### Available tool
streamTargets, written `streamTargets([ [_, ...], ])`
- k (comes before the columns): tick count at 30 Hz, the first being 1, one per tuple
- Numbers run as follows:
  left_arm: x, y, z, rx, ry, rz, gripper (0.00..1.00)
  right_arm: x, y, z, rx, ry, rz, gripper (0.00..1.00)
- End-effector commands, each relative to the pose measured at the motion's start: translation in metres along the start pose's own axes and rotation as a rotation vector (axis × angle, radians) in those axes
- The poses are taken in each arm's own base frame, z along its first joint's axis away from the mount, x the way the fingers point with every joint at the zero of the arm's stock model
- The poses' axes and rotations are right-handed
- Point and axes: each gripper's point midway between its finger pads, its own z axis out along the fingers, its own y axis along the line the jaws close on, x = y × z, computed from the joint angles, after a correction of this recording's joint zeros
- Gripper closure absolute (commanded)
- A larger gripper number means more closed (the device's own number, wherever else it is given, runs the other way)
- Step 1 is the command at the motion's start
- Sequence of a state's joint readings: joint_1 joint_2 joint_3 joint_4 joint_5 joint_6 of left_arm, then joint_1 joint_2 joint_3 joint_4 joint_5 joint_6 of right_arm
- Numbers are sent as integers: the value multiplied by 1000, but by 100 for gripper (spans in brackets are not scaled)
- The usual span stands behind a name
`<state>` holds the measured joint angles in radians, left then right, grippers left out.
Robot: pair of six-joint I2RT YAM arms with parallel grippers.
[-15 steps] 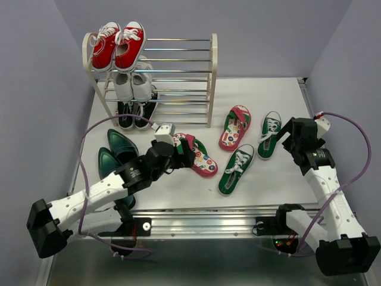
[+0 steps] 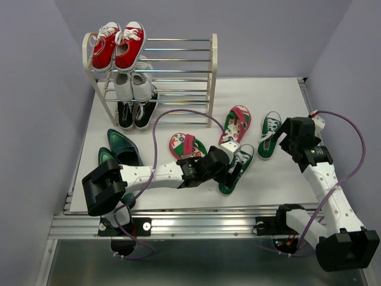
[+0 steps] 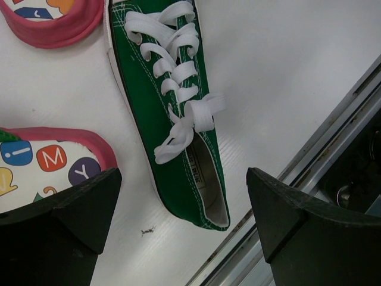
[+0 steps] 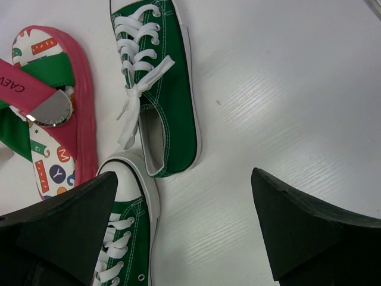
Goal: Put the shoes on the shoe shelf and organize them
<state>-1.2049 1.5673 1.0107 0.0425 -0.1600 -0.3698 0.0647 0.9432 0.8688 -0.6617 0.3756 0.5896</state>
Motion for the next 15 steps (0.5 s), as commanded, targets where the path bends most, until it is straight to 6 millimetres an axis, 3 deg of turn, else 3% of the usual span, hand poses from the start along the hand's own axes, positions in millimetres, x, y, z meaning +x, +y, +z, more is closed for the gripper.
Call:
streamTargets([
  [1,-34,-15,-7,45,-71,15,1,-15,8,-3,-32,-37,-3,0],
  [5,-26,-9,-8,16,-53,-17,1,-13,9,-1,-32,-26,-5,0],
  [15,2,-22,2,40,25,28,1,-7,11,7,-24,2,-16,0],
])
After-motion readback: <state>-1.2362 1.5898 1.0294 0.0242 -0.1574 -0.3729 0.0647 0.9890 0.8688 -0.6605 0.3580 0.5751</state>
